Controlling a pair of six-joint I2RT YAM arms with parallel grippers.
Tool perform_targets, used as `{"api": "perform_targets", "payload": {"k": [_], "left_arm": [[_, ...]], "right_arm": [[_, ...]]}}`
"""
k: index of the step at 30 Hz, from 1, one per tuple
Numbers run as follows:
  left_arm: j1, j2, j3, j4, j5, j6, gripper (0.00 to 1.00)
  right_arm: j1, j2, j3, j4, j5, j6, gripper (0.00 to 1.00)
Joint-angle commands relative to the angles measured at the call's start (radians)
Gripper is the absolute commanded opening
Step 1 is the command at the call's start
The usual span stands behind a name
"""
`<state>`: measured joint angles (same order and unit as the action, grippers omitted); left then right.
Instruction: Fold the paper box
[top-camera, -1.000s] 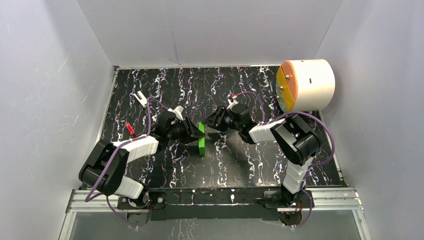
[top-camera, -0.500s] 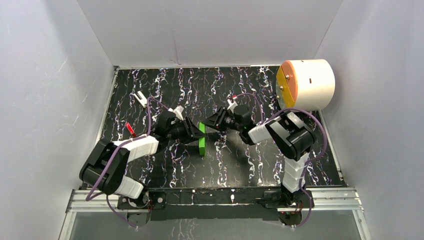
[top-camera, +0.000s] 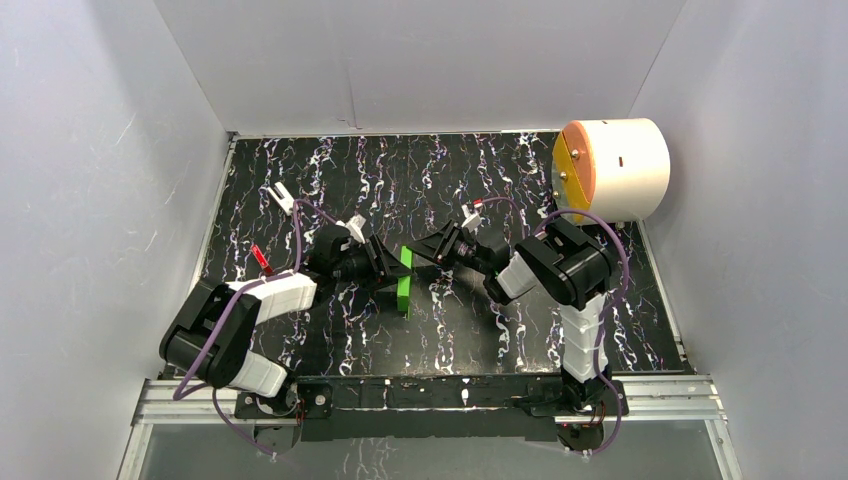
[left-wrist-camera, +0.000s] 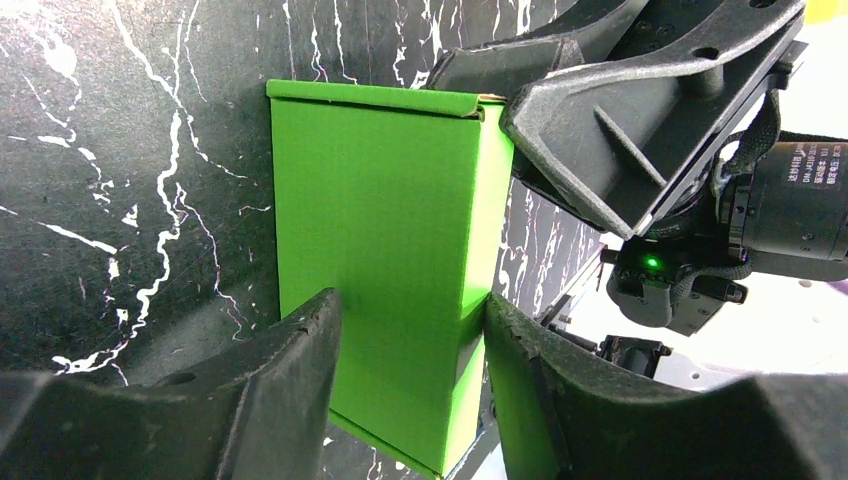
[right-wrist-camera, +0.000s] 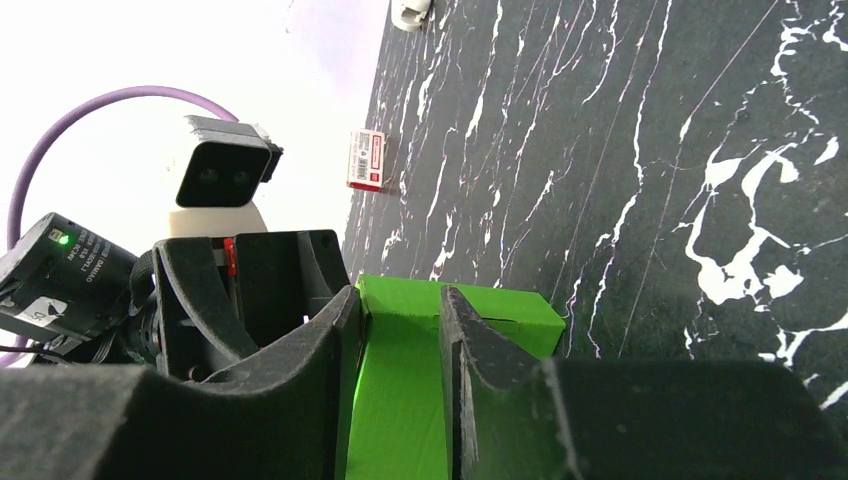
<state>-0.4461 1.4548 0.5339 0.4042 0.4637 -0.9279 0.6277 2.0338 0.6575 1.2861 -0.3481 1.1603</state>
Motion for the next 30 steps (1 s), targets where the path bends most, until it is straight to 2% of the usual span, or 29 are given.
{"api": "perform_targets", "payload": {"k": [1,3,8,16,19,23,27,30], "left_arm": [[0.015,0.021,-0.034,-0.101,-0.038,0.018,0.51],[0.016,0.029,-0.030,-0.103,-0.041,0.019,0.50],[0.020,0.081,-0.023,-0.153,-0.055,0.013,0.38],[0.043,0.083,-0.065,-0.225,-0.110,-0.003,0.31],[0.046,0.078,-0.037,-0.262,-0.119,0.027,0.36],[0.045,0.038,0.015,-0.308,-0.144,0.080,0.45],[0.046,0.011,0.074,-0.356,-0.165,0.132,0.51],[0.046,0.003,0.110,-0.365,-0.160,0.159,0.53]], "right_arm": [[0.020,0.076,-0.071,-0.305,-0.005,-0.094,0.06],[0.026,0.060,-0.066,-0.309,-0.013,-0.105,0.04],[0.043,0.031,-0.062,-0.315,-0.023,-0.107,0.01],[0.044,0.000,-0.038,-0.280,-0.077,-0.116,0.00],[0.037,-0.060,-0.004,-0.295,-0.109,-0.126,0.02],[0.018,-0.183,0.051,-0.388,-0.105,-0.181,0.13],[-0.012,-0.281,0.106,-0.487,-0.092,-0.235,0.22],[-0.026,-0.329,0.147,-0.528,-0.096,-0.266,0.32]]}}
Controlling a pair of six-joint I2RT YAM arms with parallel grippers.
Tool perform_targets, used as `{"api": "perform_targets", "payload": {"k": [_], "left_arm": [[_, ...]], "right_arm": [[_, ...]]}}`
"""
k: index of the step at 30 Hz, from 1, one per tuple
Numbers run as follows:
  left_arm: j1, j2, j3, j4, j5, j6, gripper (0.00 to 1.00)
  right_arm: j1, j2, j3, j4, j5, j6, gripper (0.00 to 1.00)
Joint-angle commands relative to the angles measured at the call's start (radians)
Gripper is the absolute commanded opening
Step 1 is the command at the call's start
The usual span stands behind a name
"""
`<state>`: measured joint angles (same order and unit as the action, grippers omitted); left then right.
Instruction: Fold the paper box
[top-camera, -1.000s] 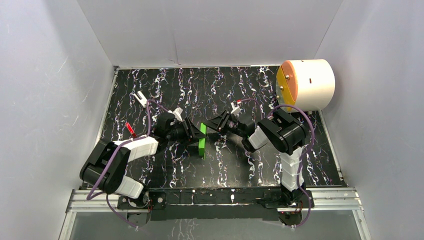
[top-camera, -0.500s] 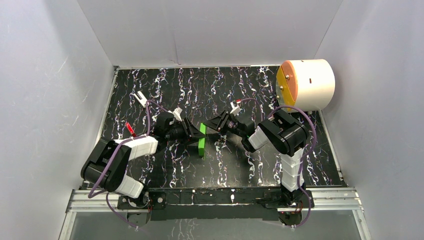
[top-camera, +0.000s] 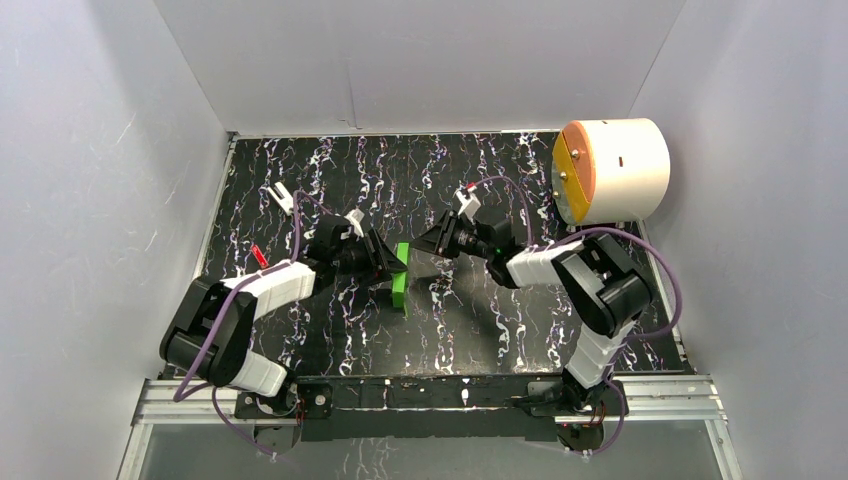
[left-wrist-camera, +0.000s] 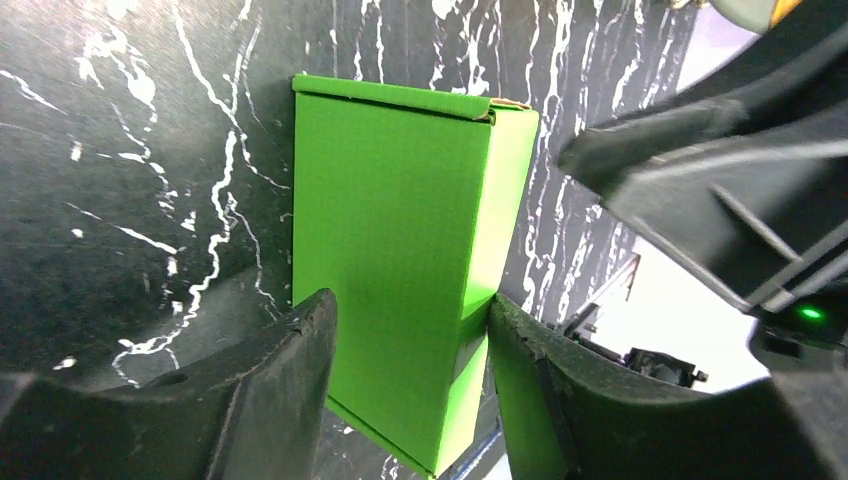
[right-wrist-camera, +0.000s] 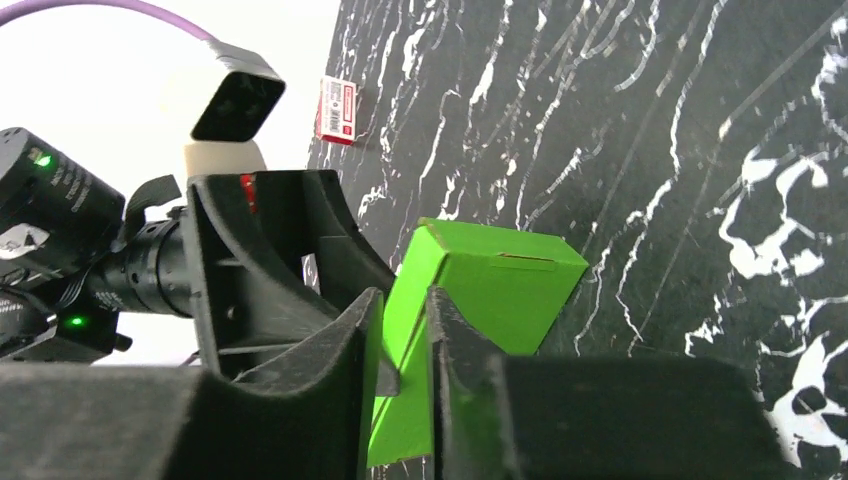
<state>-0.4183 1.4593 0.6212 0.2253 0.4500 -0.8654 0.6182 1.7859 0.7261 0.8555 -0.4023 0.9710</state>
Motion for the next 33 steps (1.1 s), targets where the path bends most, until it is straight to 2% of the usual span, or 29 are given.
{"api": "perform_targets", "payload": {"k": [1,5,9,15,19,25,33], "left_arm": [[0.018,-0.003,0.035,-0.190,-0.143,0.103,0.55],[0.018,-0.017,0.090,-0.219,-0.134,0.144,0.61],[0.018,-0.043,0.150,-0.294,-0.149,0.184,0.68],[0.017,-0.039,0.221,-0.367,-0.181,0.228,0.71],[0.017,-0.007,0.259,-0.390,-0.170,0.234,0.71],[0.015,0.007,0.308,-0.397,-0.139,0.224,0.74],[-0.057,0.065,0.365,-0.463,-0.271,0.268,0.70]], "right_arm": [[-0.020,-0.097,0.083,-0.105,-0.045,-0.082,0.36],[-0.037,-0.182,0.074,-0.165,-0.028,-0.137,0.50],[-0.049,-0.296,0.051,-0.298,0.049,-0.256,0.70],[-0.064,-0.473,0.009,-0.482,0.194,-0.400,0.90],[-0.071,-0.572,-0.044,-0.543,0.269,-0.431,0.92],[-0.075,-0.644,-0.065,-0.625,0.300,-0.486,0.93],[-0.077,-0.717,-0.101,-0.676,0.365,-0.518,0.92]]}}
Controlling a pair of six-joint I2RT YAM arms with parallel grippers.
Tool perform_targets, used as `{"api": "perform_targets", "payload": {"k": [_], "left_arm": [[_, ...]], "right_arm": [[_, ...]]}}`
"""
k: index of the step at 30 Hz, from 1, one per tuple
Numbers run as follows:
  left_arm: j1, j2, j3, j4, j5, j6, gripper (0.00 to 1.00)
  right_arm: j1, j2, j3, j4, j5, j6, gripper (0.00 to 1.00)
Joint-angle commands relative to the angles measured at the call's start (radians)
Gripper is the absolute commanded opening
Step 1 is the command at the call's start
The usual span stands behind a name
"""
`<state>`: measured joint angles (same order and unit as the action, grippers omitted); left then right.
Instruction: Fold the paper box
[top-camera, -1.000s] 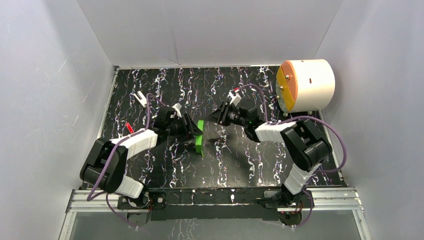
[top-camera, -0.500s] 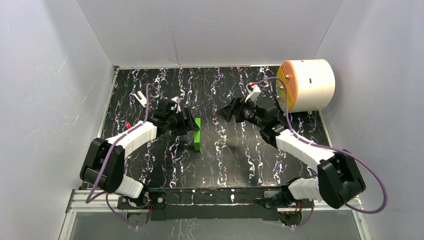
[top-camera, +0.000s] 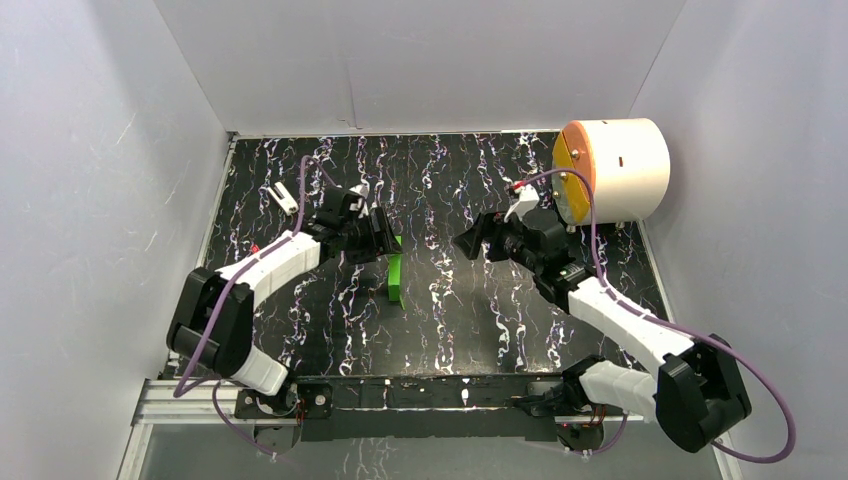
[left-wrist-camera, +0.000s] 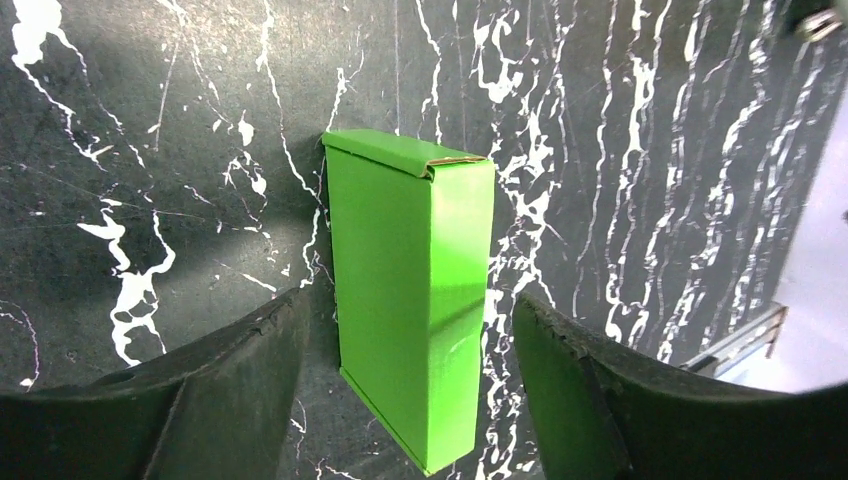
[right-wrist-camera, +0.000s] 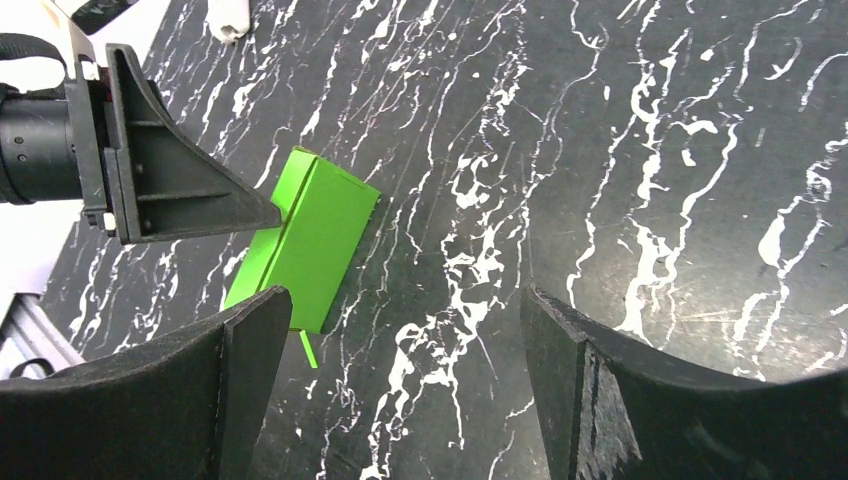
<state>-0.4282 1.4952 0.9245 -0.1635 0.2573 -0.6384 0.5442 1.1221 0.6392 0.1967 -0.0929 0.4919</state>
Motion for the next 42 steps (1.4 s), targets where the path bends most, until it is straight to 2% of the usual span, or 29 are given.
{"api": "perform_targets", "payload": {"k": [1,6,9,15,18,24,28,33,38,42], "left_arm": [[-0.067,0.041,0.080,-0.091,-0.108,0.055,0.70],[-0.161,0.119,0.193,-0.221,-0.323,0.136,0.66],[-0.209,0.159,0.236,-0.264,-0.406,0.178,0.59],[-0.295,0.223,0.328,-0.304,-0.494,0.335,0.29],[-0.338,0.249,0.373,-0.304,-0.531,0.474,0.25],[-0.429,0.295,0.411,-0.246,-0.659,0.797,0.23],[-0.461,0.314,0.371,-0.123,-0.717,0.978,0.25],[-0.512,0.361,0.250,0.085,-0.794,1.227,0.26],[-0.588,0.409,0.123,0.228,-0.859,1.271,0.34],[-0.647,0.360,0.062,0.247,-0.853,1.229,0.44]], "right_arm": [[-0.003,-0.062,-0.016,-0.028,0.064,-0.043,0.92],[-0.004,-0.114,-0.032,-0.057,0.088,-0.052,0.92],[-0.006,-0.142,-0.038,-0.076,0.125,-0.057,0.92],[-0.006,-0.194,-0.036,-0.124,0.170,-0.081,0.91],[-0.007,-0.226,-0.034,-0.152,0.197,-0.098,0.91],[-0.007,-0.322,-0.036,-0.216,0.267,-0.124,0.91],[-0.007,-0.380,-0.036,-0.251,0.305,-0.141,0.90],[-0.008,-0.423,-0.034,-0.284,0.341,-0.156,0.90],[-0.007,-0.447,-0.036,-0.299,0.373,-0.162,0.90],[-0.007,-0.463,-0.040,-0.298,0.388,-0.170,0.90]]}}
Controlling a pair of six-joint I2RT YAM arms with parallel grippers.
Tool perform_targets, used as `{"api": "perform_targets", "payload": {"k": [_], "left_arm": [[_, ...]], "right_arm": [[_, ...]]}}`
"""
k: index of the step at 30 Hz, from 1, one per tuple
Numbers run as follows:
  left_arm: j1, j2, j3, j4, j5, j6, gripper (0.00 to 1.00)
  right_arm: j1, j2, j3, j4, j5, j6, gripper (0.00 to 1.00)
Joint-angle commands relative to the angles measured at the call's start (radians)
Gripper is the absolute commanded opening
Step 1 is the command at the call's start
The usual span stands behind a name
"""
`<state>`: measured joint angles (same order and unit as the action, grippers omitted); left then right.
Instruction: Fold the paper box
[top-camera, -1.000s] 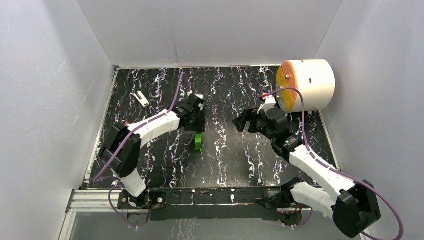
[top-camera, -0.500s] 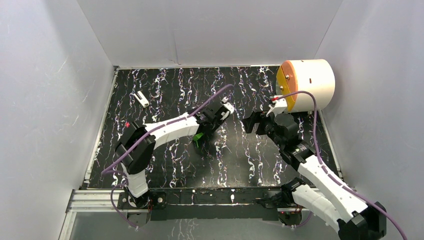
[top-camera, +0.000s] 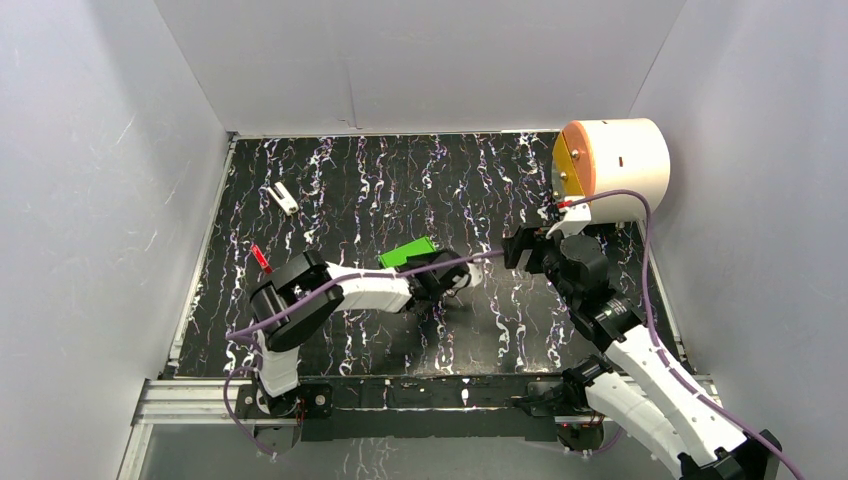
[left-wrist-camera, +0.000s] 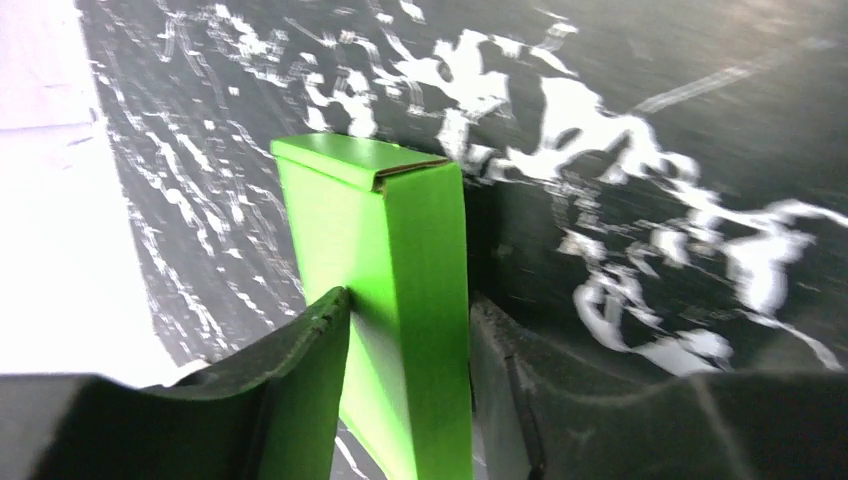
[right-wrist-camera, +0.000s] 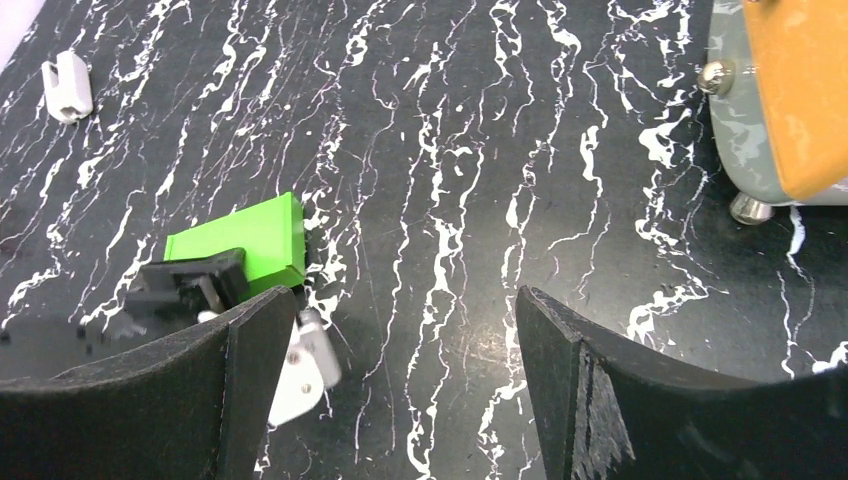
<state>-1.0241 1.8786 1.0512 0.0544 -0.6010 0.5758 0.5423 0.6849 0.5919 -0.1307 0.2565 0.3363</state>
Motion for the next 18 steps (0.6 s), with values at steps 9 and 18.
{"api": "perform_targets", "payload": {"k": [9,18], "left_arm": [[-0.070,-0.173,-0.065,-0.069,0.036,-0.154,0.62],[0.046,-0.294,-0.017,-0.127,0.075,-0.383,0.85]], "right_arm": [[-0.004,-0.021,0.027,0.017,0.088,-0.048,0.90],[-0.004,-0.025,0.068,-0.035,0.167,-0.121,0.98]]}}
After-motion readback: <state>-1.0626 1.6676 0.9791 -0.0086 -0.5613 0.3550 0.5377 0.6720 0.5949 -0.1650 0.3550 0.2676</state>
